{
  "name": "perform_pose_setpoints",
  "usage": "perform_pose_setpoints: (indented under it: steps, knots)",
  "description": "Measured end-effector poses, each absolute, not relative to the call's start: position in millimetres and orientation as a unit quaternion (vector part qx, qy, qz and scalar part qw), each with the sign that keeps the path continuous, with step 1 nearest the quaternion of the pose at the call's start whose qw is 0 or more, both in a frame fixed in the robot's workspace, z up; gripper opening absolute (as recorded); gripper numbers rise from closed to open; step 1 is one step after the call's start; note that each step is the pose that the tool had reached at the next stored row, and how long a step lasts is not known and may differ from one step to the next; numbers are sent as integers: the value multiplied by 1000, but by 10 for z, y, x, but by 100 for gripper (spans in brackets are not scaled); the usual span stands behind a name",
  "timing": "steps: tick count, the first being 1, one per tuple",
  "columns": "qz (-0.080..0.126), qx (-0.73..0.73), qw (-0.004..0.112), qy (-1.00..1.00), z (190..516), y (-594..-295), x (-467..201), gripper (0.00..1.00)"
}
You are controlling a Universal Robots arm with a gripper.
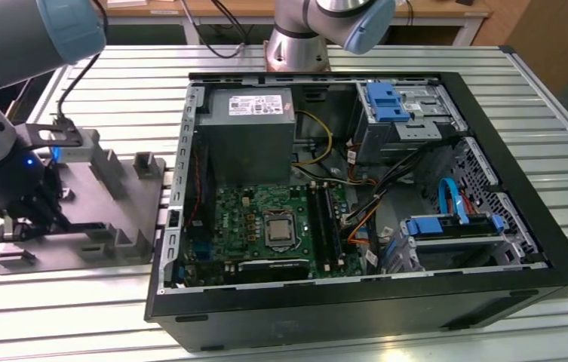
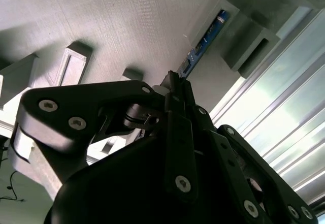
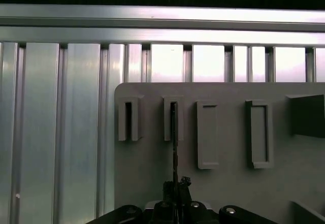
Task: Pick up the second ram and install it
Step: 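Pick up the second ram and move it above second insertion slot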
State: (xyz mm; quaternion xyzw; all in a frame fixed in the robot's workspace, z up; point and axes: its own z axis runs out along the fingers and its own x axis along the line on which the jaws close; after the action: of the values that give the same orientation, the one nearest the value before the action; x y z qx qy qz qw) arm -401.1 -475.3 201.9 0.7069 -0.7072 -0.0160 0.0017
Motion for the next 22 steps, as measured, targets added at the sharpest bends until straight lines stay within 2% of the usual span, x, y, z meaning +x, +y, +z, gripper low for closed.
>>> perform_pose_setpoints:
  steps: [22]
  knots:
    - [-16,707,2,-707,2207,-4752,-4011,14]
